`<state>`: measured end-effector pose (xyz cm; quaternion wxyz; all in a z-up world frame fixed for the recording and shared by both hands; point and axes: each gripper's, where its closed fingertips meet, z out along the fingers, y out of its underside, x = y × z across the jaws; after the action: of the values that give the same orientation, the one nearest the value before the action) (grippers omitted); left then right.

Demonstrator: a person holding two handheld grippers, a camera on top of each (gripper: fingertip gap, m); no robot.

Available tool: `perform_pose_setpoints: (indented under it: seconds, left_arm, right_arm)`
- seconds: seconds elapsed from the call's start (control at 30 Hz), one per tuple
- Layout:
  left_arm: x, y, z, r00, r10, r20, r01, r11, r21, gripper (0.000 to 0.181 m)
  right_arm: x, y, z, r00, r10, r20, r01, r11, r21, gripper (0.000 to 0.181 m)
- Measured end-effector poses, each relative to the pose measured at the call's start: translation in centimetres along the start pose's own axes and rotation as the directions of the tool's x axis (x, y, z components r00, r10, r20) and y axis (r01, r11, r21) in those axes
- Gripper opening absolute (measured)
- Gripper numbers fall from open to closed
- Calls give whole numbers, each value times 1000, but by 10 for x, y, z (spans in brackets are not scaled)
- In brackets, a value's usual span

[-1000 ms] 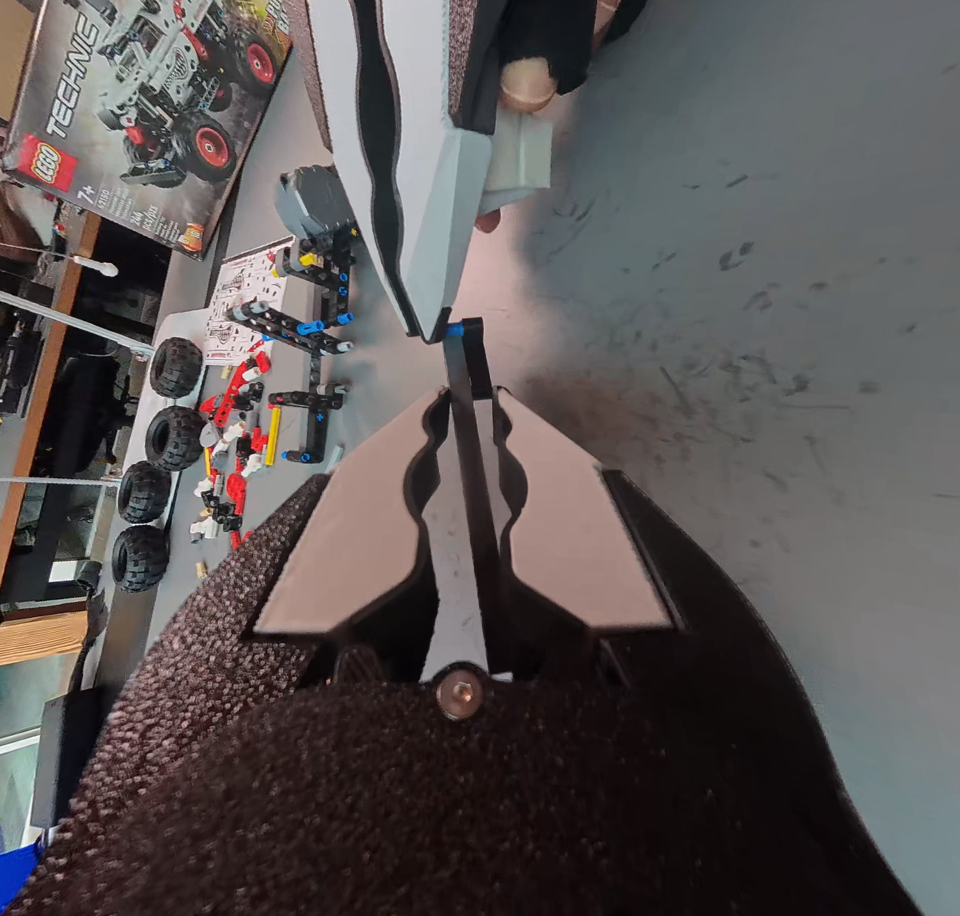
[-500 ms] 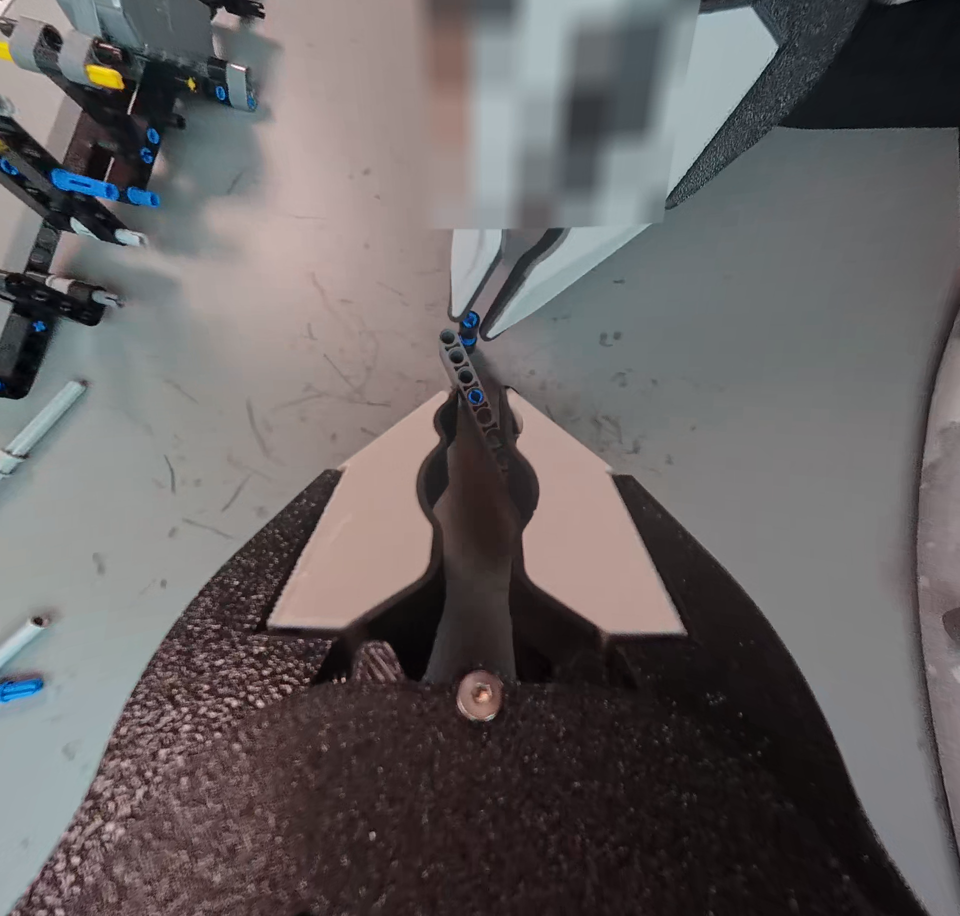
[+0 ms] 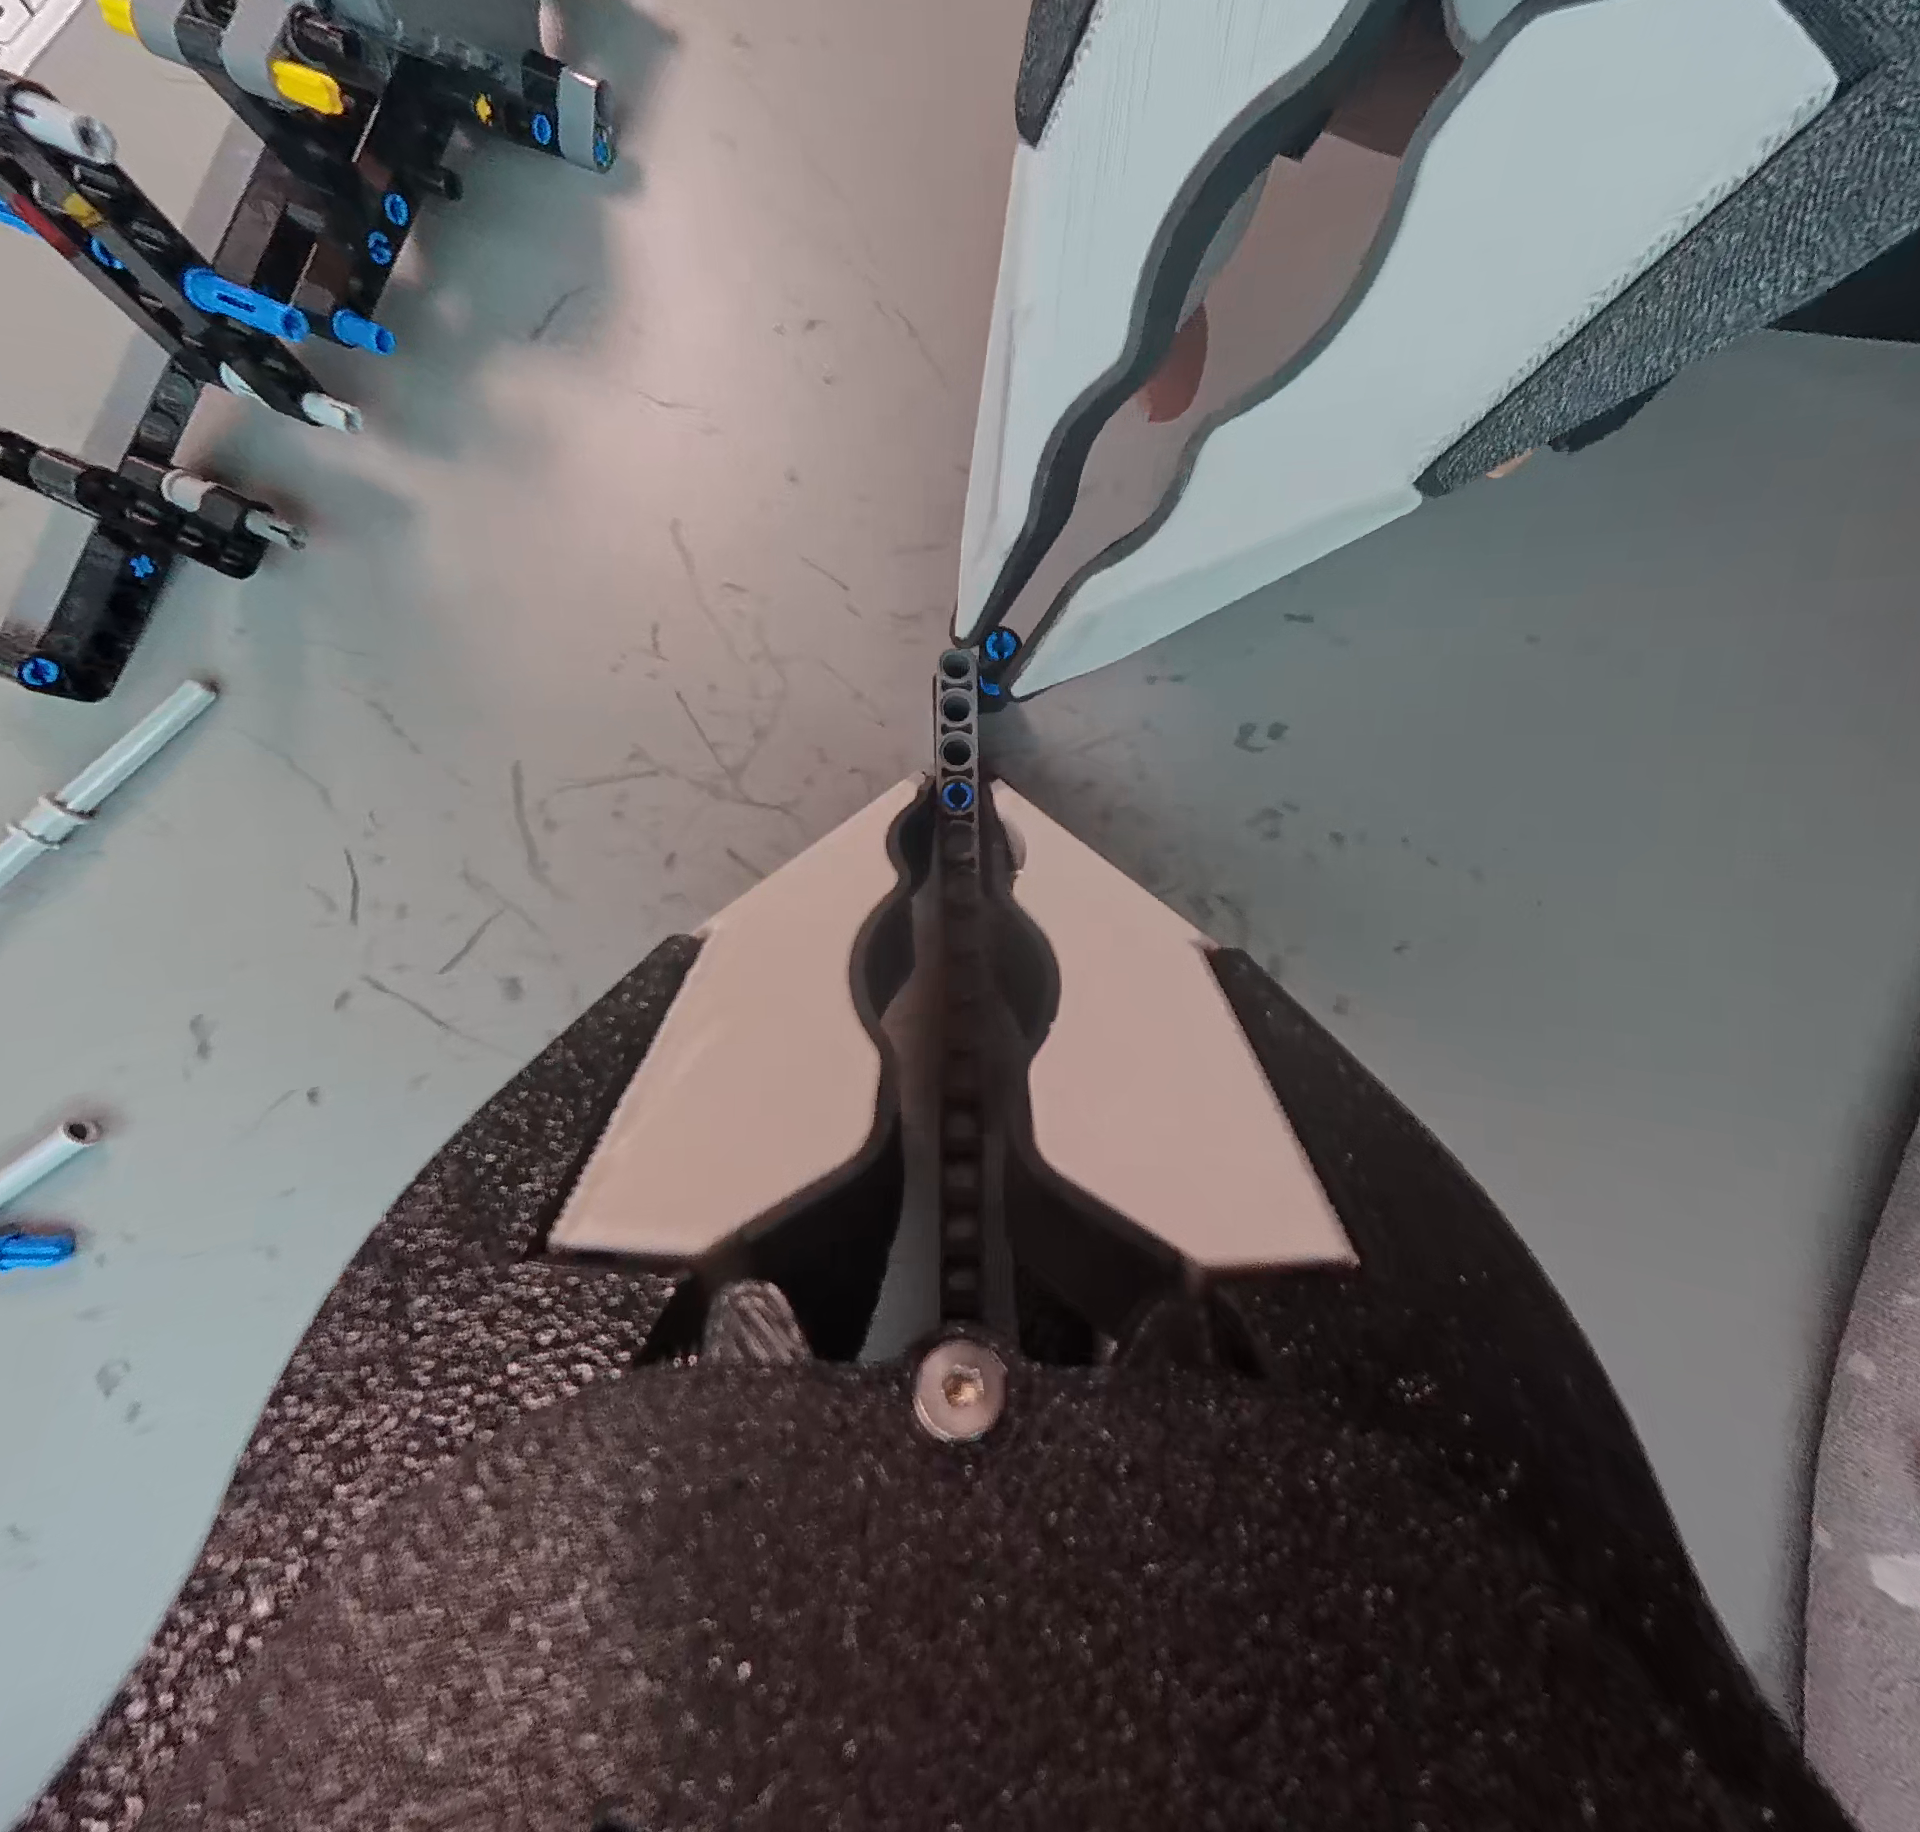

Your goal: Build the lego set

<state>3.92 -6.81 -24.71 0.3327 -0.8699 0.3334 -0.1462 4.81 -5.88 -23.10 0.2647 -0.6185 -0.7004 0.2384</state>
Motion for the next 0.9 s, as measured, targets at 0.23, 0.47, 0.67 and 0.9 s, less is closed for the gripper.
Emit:
perform_pose_setpoints:
  seconds: [0.23,0.47,0.67,0.9]
  left_arm:
    - [1,0,1,999,9,42,-8,1000,-17,10]
    - [0,1,0,999,-33,30,34,999,-16,10]
    - [0,1,0,999,-48,24,49,999,-17,10]
    - [0,2,0,999,-38,39,39,999,-21,10]
  right_arm:
    - [0,4,2,1000,-17,-3,16,985,-170,7]
    - [0,5,1,996,68,-61,-73,993,-90,20]
    - [-4,4,-9,980,188,-69,-191,981,-44,18]
    - [0,4,3,981,173,-89,-183,975,-124,7]
